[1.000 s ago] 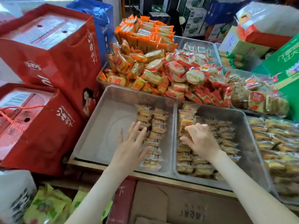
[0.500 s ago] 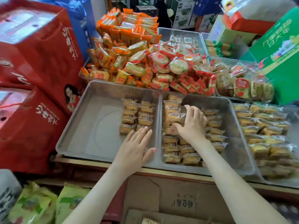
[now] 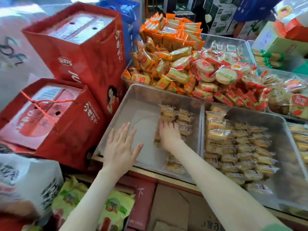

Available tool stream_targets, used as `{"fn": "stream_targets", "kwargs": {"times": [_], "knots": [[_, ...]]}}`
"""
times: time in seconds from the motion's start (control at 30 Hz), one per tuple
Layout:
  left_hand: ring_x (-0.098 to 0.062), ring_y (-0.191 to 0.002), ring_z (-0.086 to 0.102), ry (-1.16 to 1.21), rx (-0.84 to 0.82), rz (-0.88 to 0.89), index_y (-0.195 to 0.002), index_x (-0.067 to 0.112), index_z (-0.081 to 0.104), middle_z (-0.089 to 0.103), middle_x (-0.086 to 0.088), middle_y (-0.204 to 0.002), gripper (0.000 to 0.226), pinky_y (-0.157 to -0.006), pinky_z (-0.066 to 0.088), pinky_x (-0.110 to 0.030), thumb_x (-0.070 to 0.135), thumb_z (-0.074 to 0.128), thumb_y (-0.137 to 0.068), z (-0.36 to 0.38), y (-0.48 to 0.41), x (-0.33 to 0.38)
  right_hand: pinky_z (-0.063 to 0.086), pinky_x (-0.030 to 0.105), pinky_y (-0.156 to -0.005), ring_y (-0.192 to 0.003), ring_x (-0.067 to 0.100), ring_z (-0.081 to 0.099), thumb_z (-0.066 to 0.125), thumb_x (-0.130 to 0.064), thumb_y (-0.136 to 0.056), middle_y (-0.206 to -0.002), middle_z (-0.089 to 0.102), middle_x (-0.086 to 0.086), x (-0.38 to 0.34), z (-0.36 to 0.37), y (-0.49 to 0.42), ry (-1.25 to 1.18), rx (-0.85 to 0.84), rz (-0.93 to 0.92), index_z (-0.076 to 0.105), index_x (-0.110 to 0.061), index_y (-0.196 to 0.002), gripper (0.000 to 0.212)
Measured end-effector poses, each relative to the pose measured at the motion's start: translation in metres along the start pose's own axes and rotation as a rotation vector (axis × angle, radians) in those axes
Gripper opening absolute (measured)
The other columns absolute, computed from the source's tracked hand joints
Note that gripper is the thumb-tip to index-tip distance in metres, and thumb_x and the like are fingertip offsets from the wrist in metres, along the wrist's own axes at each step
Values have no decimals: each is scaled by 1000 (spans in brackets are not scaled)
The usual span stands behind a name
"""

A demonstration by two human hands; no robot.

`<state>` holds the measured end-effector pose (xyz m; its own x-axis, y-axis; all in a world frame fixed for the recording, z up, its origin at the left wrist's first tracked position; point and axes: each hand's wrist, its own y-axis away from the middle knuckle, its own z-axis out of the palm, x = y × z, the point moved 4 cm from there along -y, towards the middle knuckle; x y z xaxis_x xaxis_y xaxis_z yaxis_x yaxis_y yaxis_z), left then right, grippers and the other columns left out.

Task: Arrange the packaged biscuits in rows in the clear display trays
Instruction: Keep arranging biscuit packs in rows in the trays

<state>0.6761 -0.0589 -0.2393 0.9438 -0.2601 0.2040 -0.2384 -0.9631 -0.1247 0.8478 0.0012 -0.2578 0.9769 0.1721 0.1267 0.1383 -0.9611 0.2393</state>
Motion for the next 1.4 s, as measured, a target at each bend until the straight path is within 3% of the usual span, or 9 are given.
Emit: {"fn": "stream_targets", "kwargs": {"times": [0.27, 0.4, 0.47, 0.63, 0.77, 0.9, 1.07, 1.23, 1.4], "knots": [[-30, -130, 52, 9, -64, -31, -132, 5, 59, 52, -16, -142, 71, -112, 20, -40, 58, 38, -89, -2, 0, -6, 34, 39, -99, -125, 31, 44, 56, -19, -92, -137, 46, 13, -19, 8, -6, 65, 22, -17, 34, -8, -138, 53], [-21, -151, 9, 267, -102, -26, -152, 12, 27, 14, -7, -163, 77, -122, 0, -39, 48, 57, -92, -12, 0, -6, 38, 39, -99, -120, 30, 51, 65, -38, -87, -131, 52, 9, -16, -37, 20, -205, 55, -123, 40, -10, -133, 60], [-19, -150, 3, 511, -99, -11, -153, 12, 23, 14, -6, -162, 85, -123, 1, -41, 40, 69, -88, -33, 1, 2, 38, 35, -102, -121, 25, 49, 71, -37, -81, -131, 52, 5, -9, -77, 48, -468, 43, -148, 40, -14, -137, 67], [-11, -124, 46, 627, -143, 143, -144, 22, 40, 51, 8, -132, 86, -103, 31, -22, 43, 82, -73, -115, 8, 54, 43, 10, -80, -99, 1, 57, 79, -34, -78, -111, 57, -16, 17, -164, 136, -849, -23, -179, 47, -35, -131, 62], [-1, -91, 65, 843, -243, 101, -120, 29, 56, 69, 14, -100, 61, -80, 52, -22, 41, 86, -68, -158, 30, 93, 50, 22, -90, -106, 5, 62, 65, -46, -87, -116, 64, -13, 45, -186, 192, -1167, 31, -139, 57, -38, -127, 41], [-12, -94, 70, 1264, -410, -4, -108, 26, 68, 75, 5, -99, 52, -81, 56, -28, 52, 82, -65, -165, 55, 126, 57, 32, -76, -87, 17, 71, 53, -40, -92, -95, 74, 4, 71, -172, 234, -1725, 81, 56, 74, -23, -107, 30], [-20, -98, 71, 1483, -526, -94, -112, 17, 66, 75, -4, -104, 43, -76, 58, -33, 41, 67, -76, -163, 87, 164, 54, 50, -90, -102, 28, 66, 46, -25, -102, -109, 71, 12, 76, -145, 275, -1776, 87, 160, 70, -13, -112, 29], [-22, -87, 72, 1574, -486, -285, -112, 9, 65, 75, -12, -100, 28, -67, 60, -33, 25, 65, -88, -160, 98, 170, 53, 37, -75, -91, 22, 63, 47, -13, -100, -91, 71, 6, 97, -137, 306, -1763, 248, 314, 67, -10, -110, 23], [-24, -94, 72, 1345, -364, -330, -118, 5, 63, 74, -12, -103, 34, -73, 60, -30, 26, 65, -92, -154, 98, 165, 48, 39, -78, -87, 20, 62, 51, -13, -98, -84, 69, 3, 109, -141, 327, -1767, 298, 330, 68, -14, -97, 16]]}}
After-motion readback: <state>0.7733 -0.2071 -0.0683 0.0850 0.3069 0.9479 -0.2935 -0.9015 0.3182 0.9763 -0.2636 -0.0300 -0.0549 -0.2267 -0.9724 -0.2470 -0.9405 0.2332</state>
